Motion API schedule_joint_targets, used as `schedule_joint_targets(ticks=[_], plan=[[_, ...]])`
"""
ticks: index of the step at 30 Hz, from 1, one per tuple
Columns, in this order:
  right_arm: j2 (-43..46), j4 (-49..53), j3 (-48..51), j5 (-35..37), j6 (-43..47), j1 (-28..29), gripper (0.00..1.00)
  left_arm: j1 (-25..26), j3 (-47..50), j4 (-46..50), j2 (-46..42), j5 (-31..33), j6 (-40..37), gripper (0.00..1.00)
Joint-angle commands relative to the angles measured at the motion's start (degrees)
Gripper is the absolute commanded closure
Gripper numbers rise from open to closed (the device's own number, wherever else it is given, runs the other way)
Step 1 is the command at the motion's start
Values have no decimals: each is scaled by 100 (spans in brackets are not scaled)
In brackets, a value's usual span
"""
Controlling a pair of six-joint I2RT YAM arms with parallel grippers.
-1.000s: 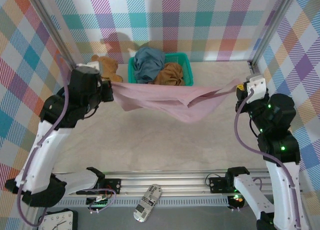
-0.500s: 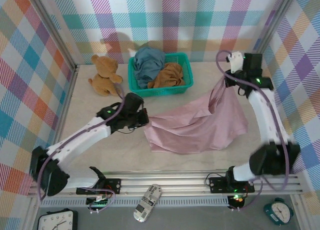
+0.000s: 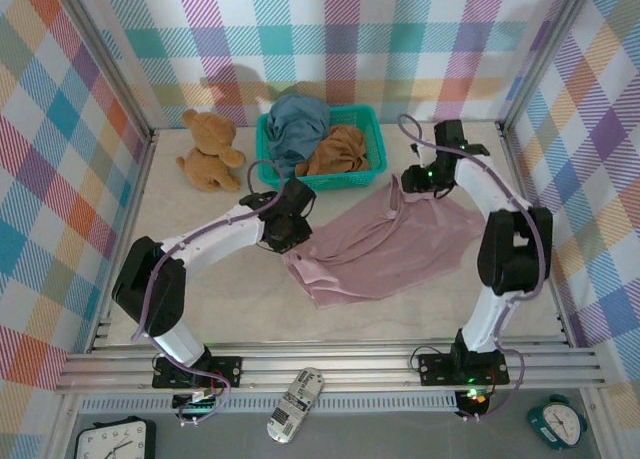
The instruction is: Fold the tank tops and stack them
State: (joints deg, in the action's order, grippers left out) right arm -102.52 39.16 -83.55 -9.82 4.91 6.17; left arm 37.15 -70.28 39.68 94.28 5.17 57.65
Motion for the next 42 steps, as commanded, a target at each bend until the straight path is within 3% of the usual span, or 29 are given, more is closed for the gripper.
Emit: schedule_joint_targets(ticks=[1, 7, 12, 15, 20, 24, 27, 31, 36, 42], plan=[[1212, 285, 823, -573, -638, 163, 52, -226, -259, 709, -4, 510, -513, 66], [2663, -241, 2834, -742, -1560, 1255, 44, -227, -607, 727, 46, -218, -3287, 47], [2743, -843, 3625, -475, -1810, 2205, 37, -260, -545, 977, 431, -876, -5093, 45], [2322, -1225, 3885, -499, -1943, 2418, 36, -405, -503, 935, 907, -966, -5558, 45], [1464, -1189, 3561, -176, -2096, 2582, 37, -612, -571, 436, 1399, -1194, -5669, 50], [1054, -943, 3413, 289, -2227, 2556, 40, -613, -469, 389, 1707, -1520, -5594, 65], [737, -814, 3339, 603, -2359, 2327, 43, -613, -255, 323, 1700, -1627, -5317, 73], [735, -576, 3189, 585, -2516, 1679, 47, -516, 150, 164, 1378, -2228, -4651, 82], [561, -395, 2888, 271, -2441, 1094, 50, 3, 585, -144, 873, -2781, -3558, 83], [750, 77, 2340, 398, -1623, 677, 49, 422, 810, -772, 645, -3085, -2469, 78]])
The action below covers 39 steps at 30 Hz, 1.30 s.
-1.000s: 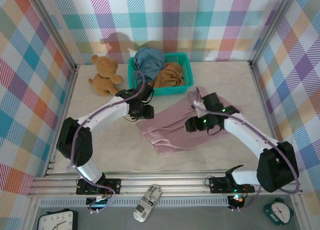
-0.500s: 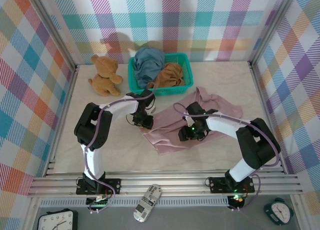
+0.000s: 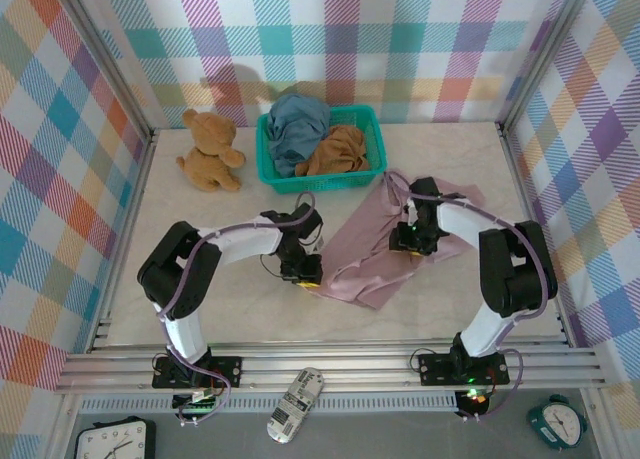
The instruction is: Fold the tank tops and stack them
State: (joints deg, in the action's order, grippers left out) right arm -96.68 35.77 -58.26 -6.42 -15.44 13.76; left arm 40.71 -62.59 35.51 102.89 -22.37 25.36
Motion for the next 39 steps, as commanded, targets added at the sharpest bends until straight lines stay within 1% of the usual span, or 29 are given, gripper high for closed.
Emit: schedule_joint_targets(ticks=[1, 3, 5, 7, 8, 10, 13, 15, 17, 19, 23, 25, 27, 29, 30, 33, 35, 39], plan=[[457, 407, -135, 40, 363, -32, 48, 72, -44, -241, -241, -184, 726, 76], [1003, 443, 43, 102, 150, 188, 48, 54, -246, 57, -282, 103, 457, 75], [1614, 668, 287, 248, -219, 491, 48, 0, -494, 476, -289, 427, 133, 71], [2111, 765, 633, 216, -655, 781, 48, -27, -639, 686, -268, 571, -122, 67], [2313, 743, 855, 213, -831, 1036, 48, -27, -711, 802, -237, 625, -244, 63], [2571, 677, 1190, 433, -1061, 1666, 49, -28, -817, 936, -176, 729, -456, 56], [2805, 445, 1625, 584, -1535, 2332, 48, -28, -1066, 1093, -13, 670, -700, 53], [2911, 93, 1947, 618, -1815, 2622, 49, -24, -1088, 1056, 56, 523, -724, 53], [2756, -138, 2148, 716, -2019, 2947, 50, -12, -1089, 1097, 159, 309, -752, 54], [2509, -487, 2266, 819, -2231, 3272, 50, 15, -1102, 1202, 196, 286, -795, 54], [2116, -667, 2267, 1090, -2591, 3505, 55, 16, -1071, 1324, 201, 214, -795, 54], [1878, -617, 2194, 1293, -2658, 3685, 56, 34, -976, 1324, 175, 229, -818, 54], [1561, -536, 2102, 1306, -2750, 3769, 57, 33, -924, 1323, 128, 246, -817, 54], [1321, -363, 1995, 1333, -2920, 3865, 62, 47, -913, 1354, 75, 185, -796, 54], [1308, -184, 1916, 1426, -2988, 3911, 67, 74, -898, 1371, 33, 207, -796, 54], [1696, 377, 1827, 1762, -3106, 3965, 80, 138, -731, 1193, -37, 76, -751, 54], [2076, 616, 1864, 1919, -3191, 3960, 88, 173, -711, 1157, 36, 30, -769, 56], [2317, 996, 1806, 2024, -3173, 3964, 92, 307, -718, 998, 111, -4, -708, 57]])
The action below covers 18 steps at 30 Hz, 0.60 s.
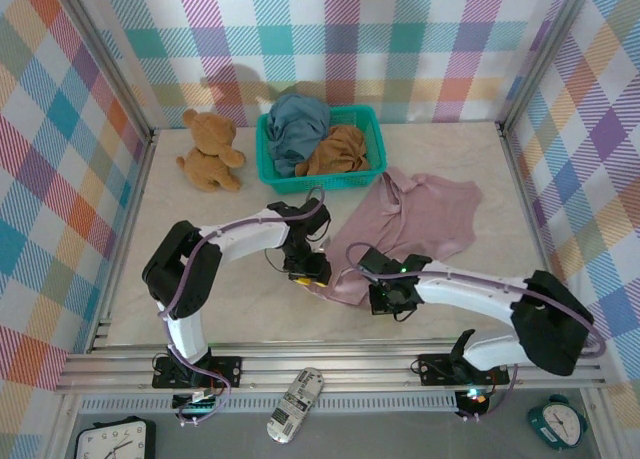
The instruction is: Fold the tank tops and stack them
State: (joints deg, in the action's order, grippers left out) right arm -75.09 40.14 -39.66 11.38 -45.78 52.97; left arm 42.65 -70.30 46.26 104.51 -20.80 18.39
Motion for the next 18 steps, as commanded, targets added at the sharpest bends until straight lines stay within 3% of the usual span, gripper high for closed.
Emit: schedule_joint_targets(ticks=[1, 18], plan=[[216, 619, -47, 255, -157, 38, 93, 156, 35, -90, 19, -136, -26, 57], [583, 512, 335, 62, -168, 37, 95, 497, -23, -618, 446, -71, 307, 65]])
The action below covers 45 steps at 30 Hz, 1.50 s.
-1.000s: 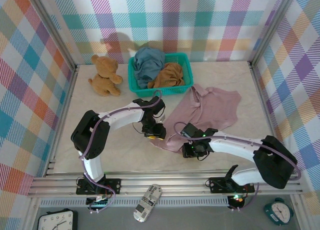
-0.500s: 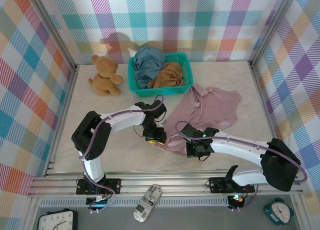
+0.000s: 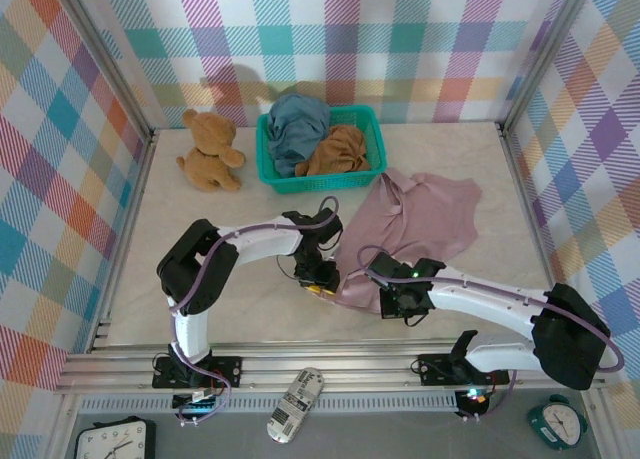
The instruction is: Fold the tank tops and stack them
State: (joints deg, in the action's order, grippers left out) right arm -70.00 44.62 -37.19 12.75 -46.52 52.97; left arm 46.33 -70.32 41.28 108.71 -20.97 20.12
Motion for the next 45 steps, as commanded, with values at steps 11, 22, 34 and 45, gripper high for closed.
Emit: schedule_joint_targets(ticks=[11, 22, 34, 45], plan=[[379, 201, 151, 12, -215, 38, 96, 185, -116, 85, -136, 13, 83, 96], [2314, 1990, -1207, 2135, 695, -202, 100, -678, -1905, 1902, -1595, 880, 97, 100], [1952, 667, -4665, 2436, 5160, -1149, 100, -1464, -5306, 2043, -1645, 2279, -11, 100], [710, -6, -6662, 2114, 7083, -2031, 100, -1662, -7108, 1360, -604, 1993, 21, 100]])
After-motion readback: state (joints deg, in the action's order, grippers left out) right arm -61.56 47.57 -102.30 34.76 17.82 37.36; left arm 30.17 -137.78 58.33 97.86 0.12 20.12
